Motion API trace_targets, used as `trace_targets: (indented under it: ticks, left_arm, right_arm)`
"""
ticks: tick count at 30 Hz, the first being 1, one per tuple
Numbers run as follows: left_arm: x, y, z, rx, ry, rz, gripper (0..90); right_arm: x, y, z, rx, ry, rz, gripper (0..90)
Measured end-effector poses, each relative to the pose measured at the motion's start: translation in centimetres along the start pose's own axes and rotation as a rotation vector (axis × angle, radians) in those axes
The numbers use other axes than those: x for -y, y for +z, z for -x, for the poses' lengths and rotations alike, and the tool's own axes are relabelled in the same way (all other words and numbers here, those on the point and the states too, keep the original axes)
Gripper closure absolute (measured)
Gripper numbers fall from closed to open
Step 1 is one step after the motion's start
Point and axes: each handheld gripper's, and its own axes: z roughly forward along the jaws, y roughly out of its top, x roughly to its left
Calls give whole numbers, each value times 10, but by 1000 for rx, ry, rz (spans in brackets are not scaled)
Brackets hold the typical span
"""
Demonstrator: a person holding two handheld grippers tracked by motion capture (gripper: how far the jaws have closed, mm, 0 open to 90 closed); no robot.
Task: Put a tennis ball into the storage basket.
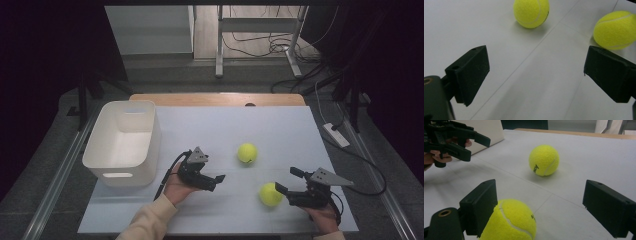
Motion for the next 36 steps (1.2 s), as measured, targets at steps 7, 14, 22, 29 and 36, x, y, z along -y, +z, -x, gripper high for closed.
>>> trace_targets:
  ticks: [7, 14, 22, 29, 36]
  left_arm:
    - [-4, 10, -4, 0, -6, -14, 74]
    - [-11, 16, -3, 7, 4, -15, 74]
    - [-19, 22, 0, 18, 13, -9, 74]
    - [-29, 29, 1, 18, 16, -4, 74]
    - [-36, 34, 0, 18, 19, -6, 73]
  right_arm:
    - [1, 0, 1, 2, 2, 0, 122]
    - [1, 1, 0, -3, -1, -5, 122]
    - [1, 1, 1, -1, 5, -3, 122]
    - [1, 0, 1, -2, 7, 0, 122]
    - [2, 1, 2, -4, 7, -2, 122]
